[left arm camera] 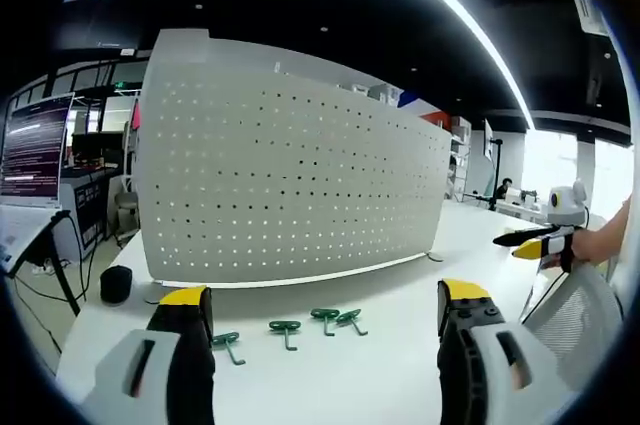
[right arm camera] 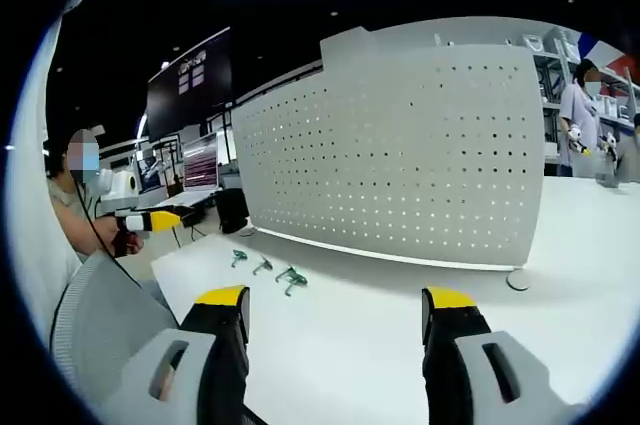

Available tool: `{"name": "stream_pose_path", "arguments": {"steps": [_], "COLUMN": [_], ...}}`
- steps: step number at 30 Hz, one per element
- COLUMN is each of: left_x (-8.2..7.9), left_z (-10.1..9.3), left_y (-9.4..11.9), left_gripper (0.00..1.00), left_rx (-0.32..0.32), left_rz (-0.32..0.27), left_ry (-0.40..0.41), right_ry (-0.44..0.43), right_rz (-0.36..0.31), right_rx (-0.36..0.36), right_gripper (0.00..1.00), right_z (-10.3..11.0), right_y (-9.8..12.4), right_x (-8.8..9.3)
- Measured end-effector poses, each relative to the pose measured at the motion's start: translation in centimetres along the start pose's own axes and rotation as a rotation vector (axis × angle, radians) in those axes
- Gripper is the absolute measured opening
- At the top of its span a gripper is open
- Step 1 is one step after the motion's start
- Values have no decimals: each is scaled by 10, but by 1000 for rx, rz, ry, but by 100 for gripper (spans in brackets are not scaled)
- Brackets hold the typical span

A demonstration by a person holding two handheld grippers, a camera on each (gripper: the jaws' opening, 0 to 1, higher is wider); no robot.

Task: Insert the hook assembly into the mounting plate slot until the hook locks in place.

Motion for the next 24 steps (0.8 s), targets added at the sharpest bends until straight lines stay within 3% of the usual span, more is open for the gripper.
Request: {"name": "stream_pose_path", "arguments": {"steps": [24], "left_x": [2], "left_z": [-4], "left_y": [-2], "left_gripper": [95], "left_rx": [16], "left_rz": [15], "left_ry": [-21], "right_ry": [10], "right_rz": [12], "right_rx": [0], "right_gripper": [65], "right_z": [0], "right_y": [0], "right_x": [1]}}
Point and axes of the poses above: the point that each gripper's makers call its tool centre point, and the gripper's own axes: y roughly backward along the fingers, z roughly to its left, x roughly out of its underside, the point moved 1 cm from there along y, roughly backward along the fingers, and after that the axes turned 2 degrees about z, right-handed, at the moved point
